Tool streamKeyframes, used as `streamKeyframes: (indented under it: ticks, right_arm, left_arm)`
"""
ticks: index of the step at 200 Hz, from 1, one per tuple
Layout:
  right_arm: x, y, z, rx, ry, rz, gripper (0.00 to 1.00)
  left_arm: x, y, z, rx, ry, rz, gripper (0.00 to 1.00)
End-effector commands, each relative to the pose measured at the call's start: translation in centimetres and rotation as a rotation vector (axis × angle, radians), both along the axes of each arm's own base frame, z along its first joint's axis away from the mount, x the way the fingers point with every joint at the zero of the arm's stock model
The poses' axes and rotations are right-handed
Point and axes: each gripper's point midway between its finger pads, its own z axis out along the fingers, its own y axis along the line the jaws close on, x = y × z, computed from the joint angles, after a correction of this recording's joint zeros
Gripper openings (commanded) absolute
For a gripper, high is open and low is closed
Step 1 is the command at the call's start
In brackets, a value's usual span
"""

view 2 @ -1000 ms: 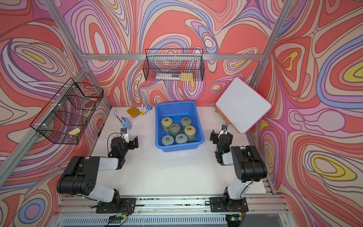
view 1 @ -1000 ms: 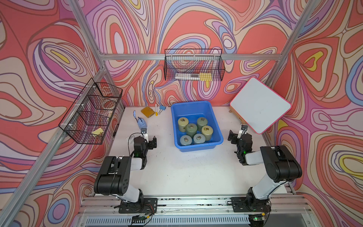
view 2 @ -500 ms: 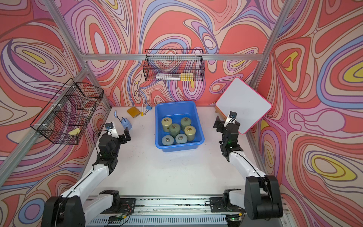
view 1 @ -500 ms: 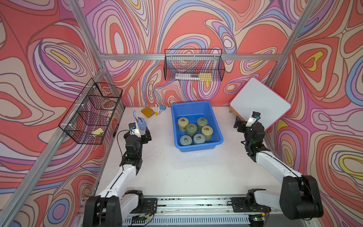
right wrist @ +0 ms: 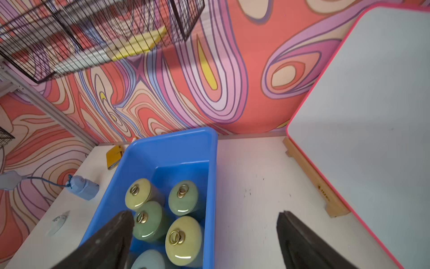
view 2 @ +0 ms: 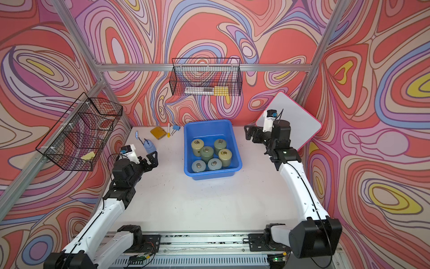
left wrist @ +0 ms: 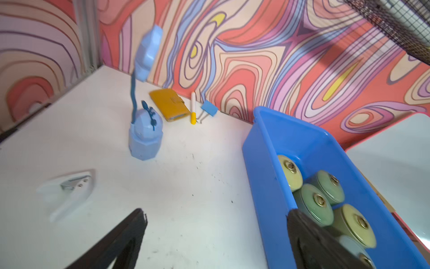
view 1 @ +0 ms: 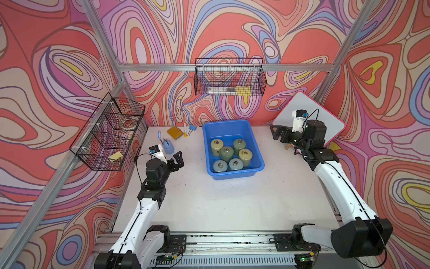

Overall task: Take the tea canister out of the basket
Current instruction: Pick up the tea canister from the basket.

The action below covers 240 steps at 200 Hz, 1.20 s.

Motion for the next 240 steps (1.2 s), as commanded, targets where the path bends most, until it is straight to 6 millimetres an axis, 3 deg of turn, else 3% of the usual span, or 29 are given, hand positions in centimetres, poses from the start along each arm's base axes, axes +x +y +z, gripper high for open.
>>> streamKeyframes:
  ticks: [1,29,45,49,72,113,187,191,240]
  right_arm:
    - [-1.4,3.1,-3.7,-0.018,0.212,0.063,0.98]
    - [-1.3,5.8,-5.5,-0.118,0.307,0.066,0.98]
    - [-1.2,7.1,-6.7,-0.134,0.362,0.063,0.98]
    - [-1.2,7.4,-6.9,-0.135,0.371,0.064,0.98]
    - [-1.1,8.9,-8.8,-0.173,0.429,0.055,0.98]
    - [-1.0,10.7,-11.0,-0.27,0.503,0.005,0.98]
    - [-0.4,12.6,-11.7,-0.277,0.522,-0.024,0.98]
    - [-0.1,12.8,-12.8,-0.292,0.542,-0.024,0.98]
    - [0.8,13.1,-15.3,-0.327,0.6,-0.059,0.98]
  left_arm:
    - [0.0,-3.6,0.5,-0.079,0.025,-0.131,0.99]
    - [-0.6,-5.8,-0.7,-0.064,0.063,-0.18,0.99]
    - [-1.0,-6.1,-1.3,-0.086,0.054,-0.177,0.99]
    - [-1.5,-6.1,-2.9,-0.094,0.076,-0.18,0.99]
    - [-2.1,-6.6,-3.7,-0.104,0.045,-0.211,0.99]
    - [-2.4,-7.2,-3.4,-0.104,0.042,-0.254,0.99]
    - [-2.7,-7.6,-2.8,-0.104,0.02,-0.283,0.99]
    - [-2.7,-7.6,-2.9,-0.103,0.02,-0.282,0.99]
    - [-2.7,-7.6,-3.1,-0.103,0.031,-0.281,0.99]
